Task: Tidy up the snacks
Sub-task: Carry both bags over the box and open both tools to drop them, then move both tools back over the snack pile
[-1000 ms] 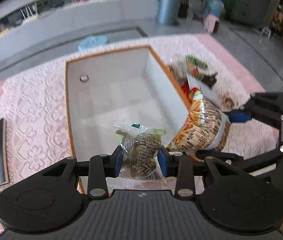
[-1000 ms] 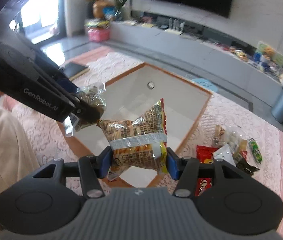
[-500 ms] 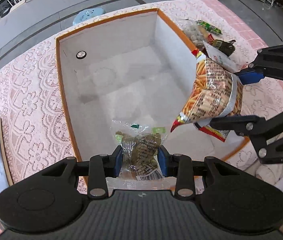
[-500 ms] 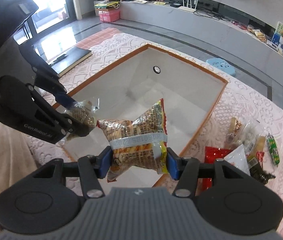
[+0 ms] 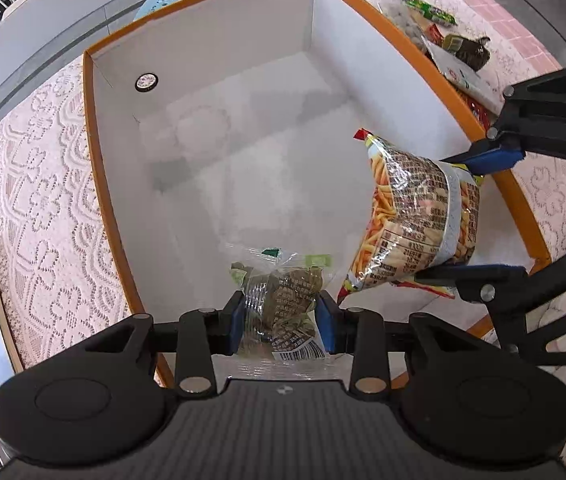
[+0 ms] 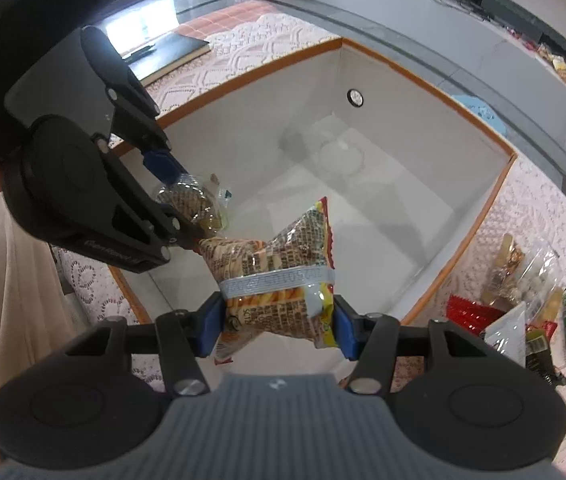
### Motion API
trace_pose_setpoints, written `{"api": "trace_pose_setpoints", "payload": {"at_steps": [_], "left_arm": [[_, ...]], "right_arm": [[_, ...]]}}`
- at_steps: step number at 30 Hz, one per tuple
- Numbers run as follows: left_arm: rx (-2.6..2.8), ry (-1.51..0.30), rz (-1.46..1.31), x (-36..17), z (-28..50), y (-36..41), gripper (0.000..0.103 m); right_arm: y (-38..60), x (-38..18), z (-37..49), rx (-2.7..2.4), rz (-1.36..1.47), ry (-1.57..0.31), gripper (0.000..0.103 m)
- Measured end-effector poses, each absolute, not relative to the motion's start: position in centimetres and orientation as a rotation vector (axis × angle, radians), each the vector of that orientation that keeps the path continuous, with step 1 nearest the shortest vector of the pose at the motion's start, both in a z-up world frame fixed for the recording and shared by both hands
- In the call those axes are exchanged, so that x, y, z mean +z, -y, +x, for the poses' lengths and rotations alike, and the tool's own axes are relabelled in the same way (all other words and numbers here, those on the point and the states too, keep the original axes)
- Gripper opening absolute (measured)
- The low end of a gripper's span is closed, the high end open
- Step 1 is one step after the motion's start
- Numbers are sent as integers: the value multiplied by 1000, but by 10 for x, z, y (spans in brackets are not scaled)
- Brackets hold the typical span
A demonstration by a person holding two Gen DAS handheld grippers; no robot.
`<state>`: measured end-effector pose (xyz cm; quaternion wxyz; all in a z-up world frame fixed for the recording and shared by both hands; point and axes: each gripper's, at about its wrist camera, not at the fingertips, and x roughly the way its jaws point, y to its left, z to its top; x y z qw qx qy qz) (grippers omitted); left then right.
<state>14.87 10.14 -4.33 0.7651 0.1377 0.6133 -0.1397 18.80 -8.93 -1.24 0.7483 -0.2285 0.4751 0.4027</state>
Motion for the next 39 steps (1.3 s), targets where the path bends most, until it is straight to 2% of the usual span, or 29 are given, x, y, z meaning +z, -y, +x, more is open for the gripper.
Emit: {"api": "trace_pose_setpoints", "payload": {"at_steps": [10,12,16,21,29,39], "left_arm": [[-281,-1321,343,-43,141,-95,44],[-274,-1310,338,-39,140,-96,49],[-260,-1293,338,-33,137,-96,50],[-233,-1271,335,-27,131,-97,56],[-197,-1189,309,-5,118,-101,56],[-196,-970,345,31,84,-64,56]], "right_arm": [[85,-20,189,865,-518,-1071,56],[86,-19,189,862,-518,-1073,56],[85,-18,189,850,-517,-1069,59],[89,-10,187,832,-496,-1037,75],[101,10,179,793,-464,-981,76],[146,42,157,643,-337,-856,77]]}}
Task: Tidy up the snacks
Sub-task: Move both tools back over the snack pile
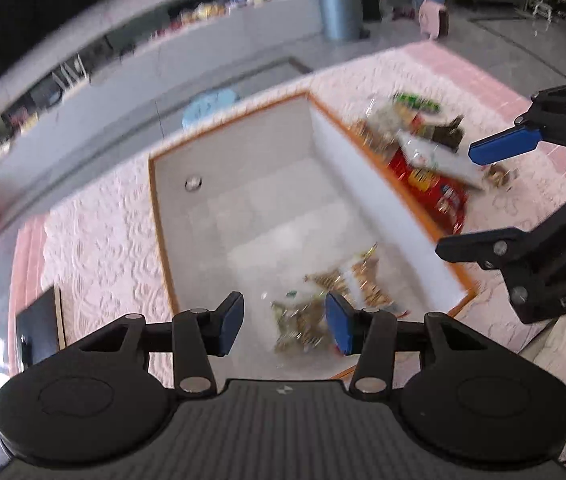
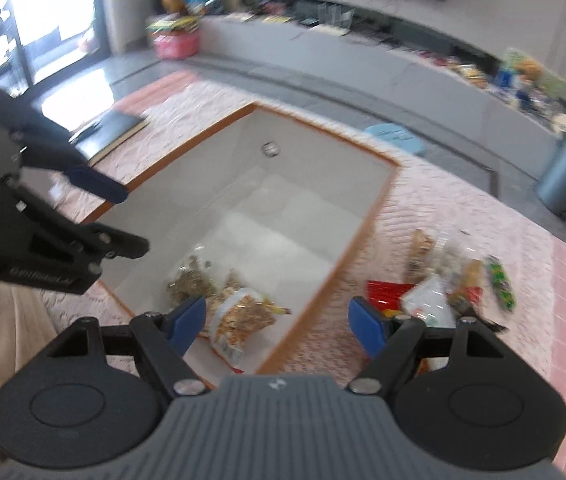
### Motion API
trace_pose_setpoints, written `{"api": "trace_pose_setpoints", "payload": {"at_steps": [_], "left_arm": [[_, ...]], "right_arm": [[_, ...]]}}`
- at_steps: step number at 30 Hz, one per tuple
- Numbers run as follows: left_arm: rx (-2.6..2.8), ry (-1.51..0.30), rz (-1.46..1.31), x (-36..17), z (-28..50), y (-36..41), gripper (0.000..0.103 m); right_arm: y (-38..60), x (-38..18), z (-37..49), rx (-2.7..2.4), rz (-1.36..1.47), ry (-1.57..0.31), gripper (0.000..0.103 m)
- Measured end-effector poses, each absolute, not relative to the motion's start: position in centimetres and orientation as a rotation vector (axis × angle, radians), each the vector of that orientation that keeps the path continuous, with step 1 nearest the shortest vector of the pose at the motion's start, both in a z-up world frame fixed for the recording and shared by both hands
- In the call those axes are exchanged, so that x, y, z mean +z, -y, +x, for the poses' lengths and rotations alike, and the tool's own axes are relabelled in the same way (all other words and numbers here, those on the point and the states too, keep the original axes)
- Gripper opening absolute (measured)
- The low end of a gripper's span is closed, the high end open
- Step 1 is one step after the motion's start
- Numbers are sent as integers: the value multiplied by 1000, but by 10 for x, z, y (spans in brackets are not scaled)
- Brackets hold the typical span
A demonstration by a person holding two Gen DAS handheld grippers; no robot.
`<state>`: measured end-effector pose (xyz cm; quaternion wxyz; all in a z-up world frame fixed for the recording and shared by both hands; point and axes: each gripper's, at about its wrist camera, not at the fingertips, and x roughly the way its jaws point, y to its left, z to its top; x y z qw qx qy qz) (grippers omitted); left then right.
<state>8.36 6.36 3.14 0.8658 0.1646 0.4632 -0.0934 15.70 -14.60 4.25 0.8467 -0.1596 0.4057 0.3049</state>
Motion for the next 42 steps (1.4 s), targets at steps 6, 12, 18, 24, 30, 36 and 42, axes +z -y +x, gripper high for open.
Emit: {"api": "trace_pose_setpoints", "payload": {"at_steps": [6,12,18,24,30,36,42], "left_arm": [[-228,-853,232,46,66,-39,56],[-262,-798,109,47,55,-10,56],[-305,-779,83,37,50,21,56],[-379,-795,79,19,45,51,56],[-387,-848,51,-3,53,68,56],[-349,-896,-15,-9,71,70,56],[-285,-955,-102,-18,103,76,55]], "right_arm": [[190,53,135,477,-247,-750,81],[240,50,119,325,-121,-718,82],[278,42,98,225,-67,-678,81],[309,19,88,158,-57,-681,81],[332,-4,91,137,-8,-728,77],[333,-14,102,172,1,-739,76],[329,-23,124,223,-27,-750,73]]}}
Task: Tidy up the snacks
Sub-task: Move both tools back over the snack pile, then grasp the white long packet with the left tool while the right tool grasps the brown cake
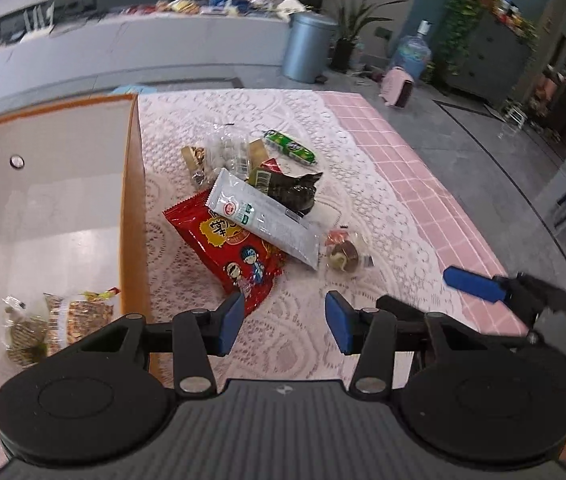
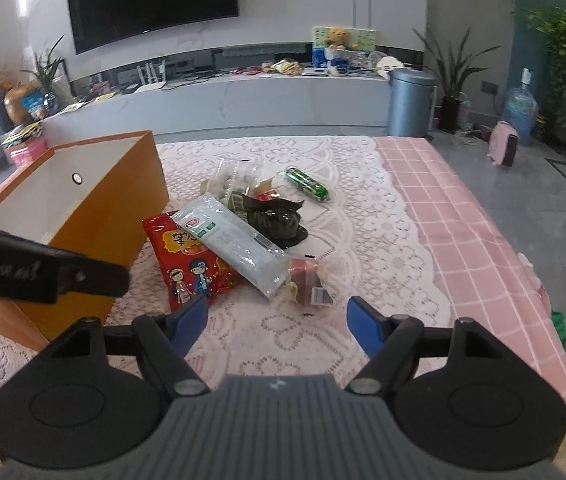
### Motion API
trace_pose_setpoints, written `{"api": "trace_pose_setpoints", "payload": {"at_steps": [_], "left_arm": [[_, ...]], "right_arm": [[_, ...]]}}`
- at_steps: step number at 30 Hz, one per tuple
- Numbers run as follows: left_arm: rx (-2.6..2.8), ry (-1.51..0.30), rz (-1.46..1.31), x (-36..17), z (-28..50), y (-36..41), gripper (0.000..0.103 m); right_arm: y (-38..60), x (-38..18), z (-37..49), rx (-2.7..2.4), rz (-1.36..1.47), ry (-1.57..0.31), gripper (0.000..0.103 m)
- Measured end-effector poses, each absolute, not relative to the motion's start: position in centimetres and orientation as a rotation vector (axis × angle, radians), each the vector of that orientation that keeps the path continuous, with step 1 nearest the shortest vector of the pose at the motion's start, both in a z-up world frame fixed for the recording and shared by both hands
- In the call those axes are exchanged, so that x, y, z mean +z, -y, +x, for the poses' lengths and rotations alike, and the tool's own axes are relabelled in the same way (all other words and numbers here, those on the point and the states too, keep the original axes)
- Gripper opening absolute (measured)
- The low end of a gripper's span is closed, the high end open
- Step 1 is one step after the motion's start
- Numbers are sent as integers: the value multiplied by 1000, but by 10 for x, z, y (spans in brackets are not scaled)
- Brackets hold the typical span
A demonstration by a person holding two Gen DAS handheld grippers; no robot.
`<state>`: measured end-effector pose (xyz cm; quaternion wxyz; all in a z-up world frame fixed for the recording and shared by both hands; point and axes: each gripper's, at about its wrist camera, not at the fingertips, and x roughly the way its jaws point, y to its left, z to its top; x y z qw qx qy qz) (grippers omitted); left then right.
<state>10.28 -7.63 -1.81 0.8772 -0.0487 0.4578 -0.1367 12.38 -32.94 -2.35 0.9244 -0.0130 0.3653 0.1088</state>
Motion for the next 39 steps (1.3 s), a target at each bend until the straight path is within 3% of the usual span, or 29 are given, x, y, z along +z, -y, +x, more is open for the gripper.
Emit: {"api": "trace_pose_setpoints", "payload": {"at_steps": [9,27,32,36,39], "left_arm": [[-169,-1032,-200,-43,154,90,56],[-124,-977,-135,-92,205,105,58],[-133,-931,-131,-93,208,107,60],[-138,-859,-98,-89,205,110,45],[-172,-788,-79,-84,198,113,44]], "right_arm": [[344,-44,186,214,23,-868,66],[351,-103,258,204,91,-989,65],[350,-111,264,219,93,-994,45],[351,-111,264,223,101,-989,44],[355,-111,265,215,131,-985,44]]}}
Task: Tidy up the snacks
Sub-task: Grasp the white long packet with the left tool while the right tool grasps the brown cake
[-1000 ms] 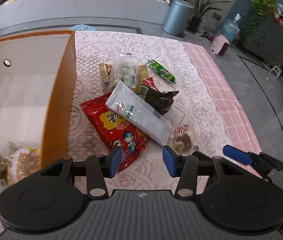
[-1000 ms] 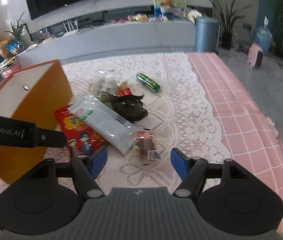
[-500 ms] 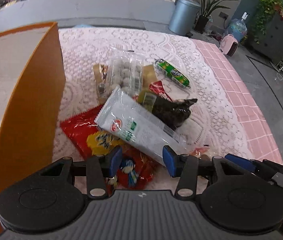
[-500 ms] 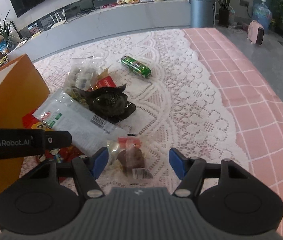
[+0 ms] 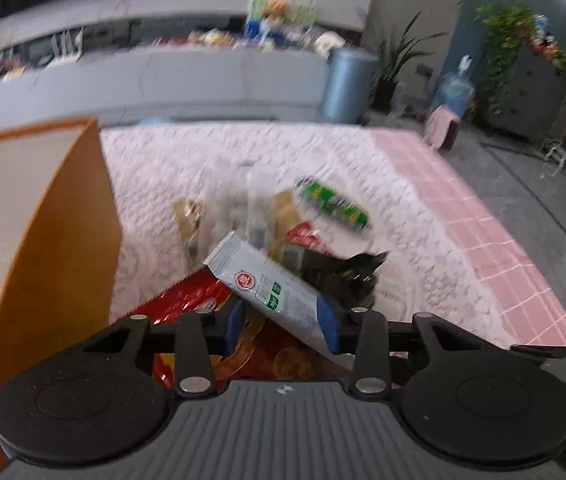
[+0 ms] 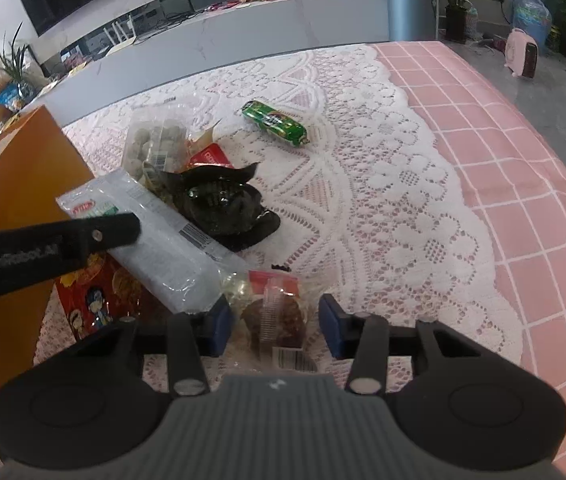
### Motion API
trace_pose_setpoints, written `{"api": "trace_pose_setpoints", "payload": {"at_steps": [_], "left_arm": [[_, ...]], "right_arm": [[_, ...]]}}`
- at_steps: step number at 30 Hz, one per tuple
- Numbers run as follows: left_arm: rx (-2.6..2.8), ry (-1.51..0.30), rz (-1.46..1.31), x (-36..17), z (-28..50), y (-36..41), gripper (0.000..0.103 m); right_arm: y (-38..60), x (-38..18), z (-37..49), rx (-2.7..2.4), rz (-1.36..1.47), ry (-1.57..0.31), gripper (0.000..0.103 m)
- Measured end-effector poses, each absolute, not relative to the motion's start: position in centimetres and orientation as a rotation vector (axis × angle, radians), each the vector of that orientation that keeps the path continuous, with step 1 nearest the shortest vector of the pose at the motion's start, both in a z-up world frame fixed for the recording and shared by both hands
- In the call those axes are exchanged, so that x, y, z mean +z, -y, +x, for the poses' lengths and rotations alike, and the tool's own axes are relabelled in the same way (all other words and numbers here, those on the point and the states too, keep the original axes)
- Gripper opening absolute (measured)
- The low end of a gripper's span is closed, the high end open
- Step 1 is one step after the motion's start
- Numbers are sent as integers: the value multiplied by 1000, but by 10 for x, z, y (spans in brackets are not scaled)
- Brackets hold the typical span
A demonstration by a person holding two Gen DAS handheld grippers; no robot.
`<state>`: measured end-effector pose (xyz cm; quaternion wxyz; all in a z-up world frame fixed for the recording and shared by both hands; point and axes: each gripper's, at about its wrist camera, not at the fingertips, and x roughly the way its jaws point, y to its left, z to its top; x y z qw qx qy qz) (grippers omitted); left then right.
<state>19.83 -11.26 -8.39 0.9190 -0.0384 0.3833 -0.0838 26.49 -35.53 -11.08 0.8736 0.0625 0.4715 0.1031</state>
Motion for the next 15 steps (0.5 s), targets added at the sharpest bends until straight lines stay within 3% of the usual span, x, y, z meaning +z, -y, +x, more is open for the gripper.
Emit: {"api": "trace_pose_setpoints", "payload": {"at_steps": [10,12,15], "left_arm": [[-200,-861,-168,-92,218,125,44],[-199,-865,-151,-95,217,128,28],[-220,-850,-156,-91,214,127,21]], "right_arm": [[360,-112,267,233,195,-978,43],[362,-112,267,231,201,-976,43],[363,-112,267,226,200,-971,43]]}}
